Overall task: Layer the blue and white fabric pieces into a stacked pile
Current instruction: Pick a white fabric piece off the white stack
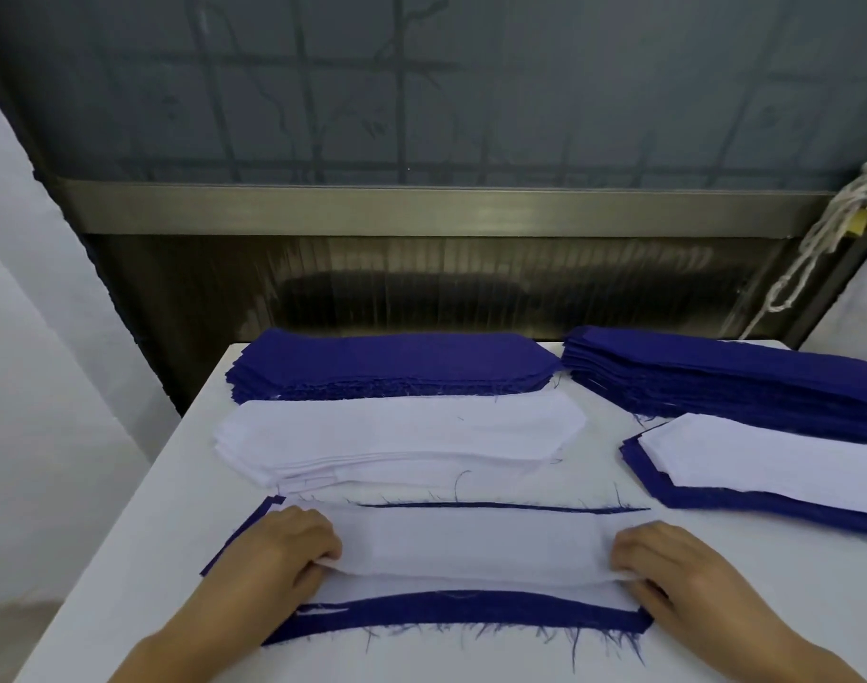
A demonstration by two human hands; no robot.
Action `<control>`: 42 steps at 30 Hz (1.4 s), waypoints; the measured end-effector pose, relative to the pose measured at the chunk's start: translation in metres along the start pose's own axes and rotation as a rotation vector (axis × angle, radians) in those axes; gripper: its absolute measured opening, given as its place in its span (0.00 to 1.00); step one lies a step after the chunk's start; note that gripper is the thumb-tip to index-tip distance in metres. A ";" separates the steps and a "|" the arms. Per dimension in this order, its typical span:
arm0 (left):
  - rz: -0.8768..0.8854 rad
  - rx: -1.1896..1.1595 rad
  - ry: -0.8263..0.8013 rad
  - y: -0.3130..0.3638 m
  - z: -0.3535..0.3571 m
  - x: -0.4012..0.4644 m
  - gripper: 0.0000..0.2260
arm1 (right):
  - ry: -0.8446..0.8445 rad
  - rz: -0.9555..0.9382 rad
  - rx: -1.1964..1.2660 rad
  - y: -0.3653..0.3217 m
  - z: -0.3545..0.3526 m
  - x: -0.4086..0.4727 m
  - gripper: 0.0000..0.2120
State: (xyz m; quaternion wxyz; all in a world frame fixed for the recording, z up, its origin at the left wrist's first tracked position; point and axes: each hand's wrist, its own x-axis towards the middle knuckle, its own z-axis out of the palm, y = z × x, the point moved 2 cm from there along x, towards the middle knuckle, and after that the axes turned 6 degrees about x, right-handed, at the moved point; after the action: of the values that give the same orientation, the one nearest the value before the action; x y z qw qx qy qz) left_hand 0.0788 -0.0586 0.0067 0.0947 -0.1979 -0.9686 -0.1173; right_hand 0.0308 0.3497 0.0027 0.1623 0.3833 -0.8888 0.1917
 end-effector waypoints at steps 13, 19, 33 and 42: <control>-0.052 -0.068 -0.108 0.003 0.009 0.015 0.14 | -0.149 0.074 0.065 -0.021 0.004 0.027 0.04; -0.052 -0.057 -0.097 0.004 0.019 0.019 0.05 | -0.224 0.119 0.111 -0.015 0.018 0.033 0.03; -0.008 0.033 0.050 0.008 -0.002 0.089 0.03 | -0.090 0.229 0.151 0.020 0.008 0.100 0.06; -0.226 -0.105 0.139 -0.018 0.000 0.216 0.09 | -0.062 0.414 0.211 0.077 0.050 0.228 0.06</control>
State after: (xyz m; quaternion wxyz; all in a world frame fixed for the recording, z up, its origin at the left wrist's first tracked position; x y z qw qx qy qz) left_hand -0.1239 0.0037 0.0530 0.1374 -0.0834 -0.9683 -0.1911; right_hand -0.1829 0.2338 0.0418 0.0508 0.2133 -0.9281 0.3009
